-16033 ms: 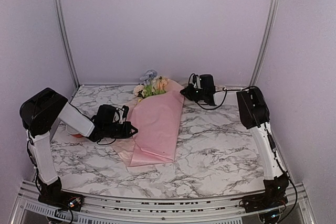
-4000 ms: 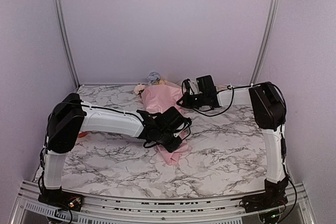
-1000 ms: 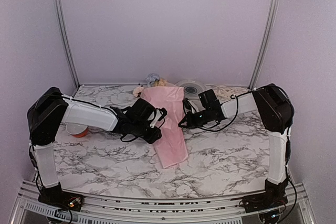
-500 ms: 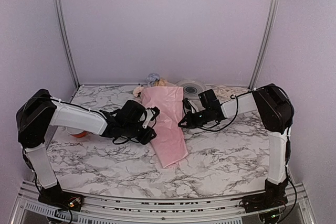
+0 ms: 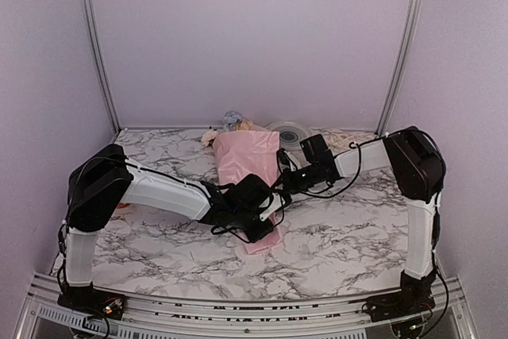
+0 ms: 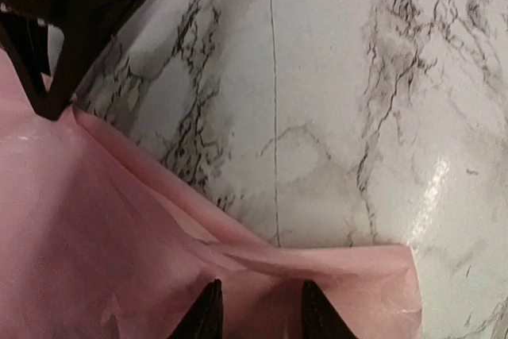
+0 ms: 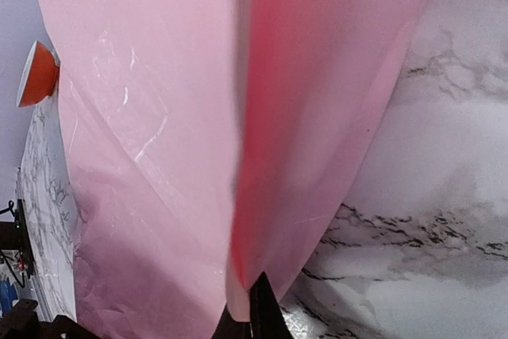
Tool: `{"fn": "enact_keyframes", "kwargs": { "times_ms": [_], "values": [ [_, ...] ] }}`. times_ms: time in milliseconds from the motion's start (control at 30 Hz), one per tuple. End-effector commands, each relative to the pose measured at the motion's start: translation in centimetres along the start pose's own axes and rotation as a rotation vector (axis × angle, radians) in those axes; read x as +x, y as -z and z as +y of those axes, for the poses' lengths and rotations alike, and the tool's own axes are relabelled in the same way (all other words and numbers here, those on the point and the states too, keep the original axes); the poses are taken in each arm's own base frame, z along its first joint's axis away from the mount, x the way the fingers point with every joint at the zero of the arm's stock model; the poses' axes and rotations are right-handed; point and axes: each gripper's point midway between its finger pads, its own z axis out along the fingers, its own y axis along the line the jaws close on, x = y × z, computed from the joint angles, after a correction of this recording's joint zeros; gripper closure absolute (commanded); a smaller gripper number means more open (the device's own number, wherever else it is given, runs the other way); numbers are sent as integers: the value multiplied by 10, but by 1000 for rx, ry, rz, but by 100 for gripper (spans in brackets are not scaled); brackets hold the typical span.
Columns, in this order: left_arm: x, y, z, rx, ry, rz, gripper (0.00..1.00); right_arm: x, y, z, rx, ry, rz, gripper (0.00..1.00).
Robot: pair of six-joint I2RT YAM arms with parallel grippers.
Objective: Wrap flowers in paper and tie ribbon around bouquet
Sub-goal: Press the fold line on the folded wrapping paper, then pick up the ribbon from the corner of the board.
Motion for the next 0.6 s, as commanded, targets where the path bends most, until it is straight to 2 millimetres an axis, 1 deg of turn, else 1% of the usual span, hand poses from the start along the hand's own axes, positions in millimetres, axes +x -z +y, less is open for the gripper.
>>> {"fn": "enact_keyframes", "kwargs": {
  "times_ms": [0,100,167,200,267,300,333,367,433,467,500,567],
  "values": [
    [37,-7,-8,27,-44,135,66,-41,30,19,26,71,-79,96],
    [43,-11,-16,73,-44,150,66,-62,53,16,53,82,-123,87],
    [47,-11,-18,82,-41,160,67,-79,76,2,112,83,-158,84],
    [49,-11,-19,86,-42,164,67,-86,90,-11,165,76,-177,84],
    [52,-10,-19,89,-36,167,67,-102,122,-42,279,50,-234,81],
    [52,-10,-20,93,-33,166,67,-108,138,-62,336,21,-253,79],
    [52,-9,-21,100,-33,166,67,-114,157,-89,401,-20,-271,77],
    [52,-9,-22,107,-31,165,67,-121,172,-111,470,-48,-287,74],
    [49,-9,-23,113,-30,160,67,-128,198,-162,612,-121,-299,73],
    [49,-10,-24,114,-32,159,67,-128,200,-185,647,-154,-294,73],
    [48,-10,-24,114,-33,158,67,-131,205,-204,672,-179,-296,73],
    [47,-10,-24,116,-29,155,66,-142,212,-231,721,-205,-311,72]
  ]
}}
